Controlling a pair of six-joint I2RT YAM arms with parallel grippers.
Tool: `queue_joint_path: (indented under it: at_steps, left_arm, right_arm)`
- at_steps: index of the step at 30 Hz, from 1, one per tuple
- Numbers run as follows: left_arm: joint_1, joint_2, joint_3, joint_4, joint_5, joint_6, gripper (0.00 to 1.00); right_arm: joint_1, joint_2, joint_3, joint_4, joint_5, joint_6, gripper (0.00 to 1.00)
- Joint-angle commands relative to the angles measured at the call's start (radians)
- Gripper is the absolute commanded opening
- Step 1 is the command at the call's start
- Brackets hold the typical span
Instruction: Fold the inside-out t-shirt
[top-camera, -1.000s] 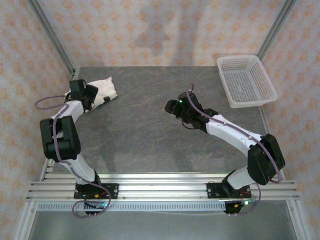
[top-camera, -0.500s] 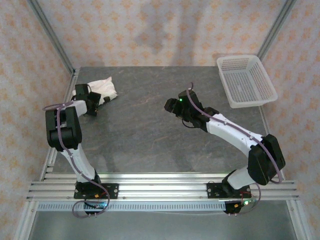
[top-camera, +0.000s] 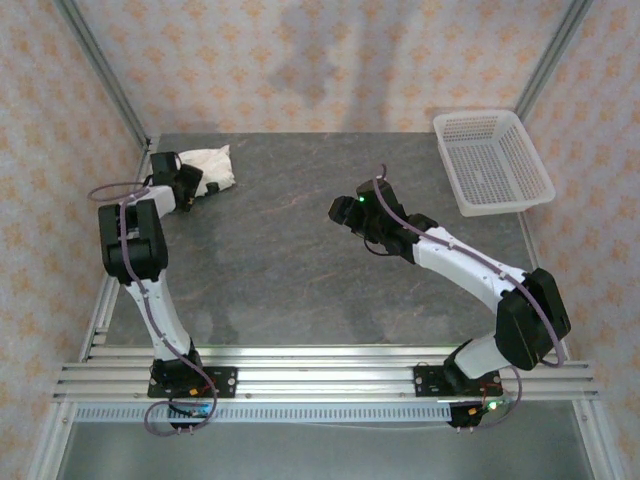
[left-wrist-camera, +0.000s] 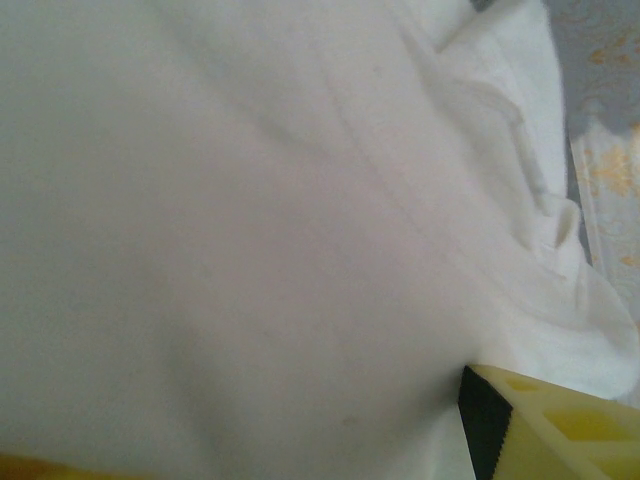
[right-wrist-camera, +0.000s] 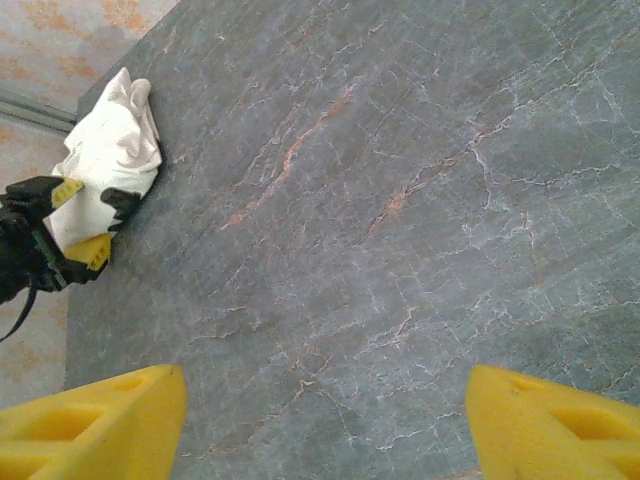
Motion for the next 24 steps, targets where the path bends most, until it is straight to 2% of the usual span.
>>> queue_joint_path:
  at_steps: [1, 5, 15, 21, 24]
  left_arm:
    - [0.011, 0.045, 0.067, 0.038, -0.005, 0.012, 0.74]
    - [0.017, 0.100, 0.148, 0.037, -0.011, 0.010, 0.75]
    - [0.013, 0.259, 0.407, 0.033, 0.066, -0.057, 0.76]
    - [-0.029, 0.279, 0.459, 0.036, 0.061, -0.070, 0.78]
    - [-0.031, 0.248, 0.429, 0.063, 0.058, -0.077, 0.81]
  right_arm:
    - [-0.009, 0.009, 0.040, -0.023, 0.005, -0.017, 0.74]
    - [-0.009, 0.009, 0.033, -0.027, 0.007, -0.018, 0.74]
    - [-0.008, 0.018, 0.043, -0.040, 0.013, -0.020, 0.74]
    - [-0.009, 0.009, 0.053, -0.052, 0.029, -0.018, 0.74]
    - [-0.017, -0.014, 0.064, -0.089, 0.054, -0.034, 0.74]
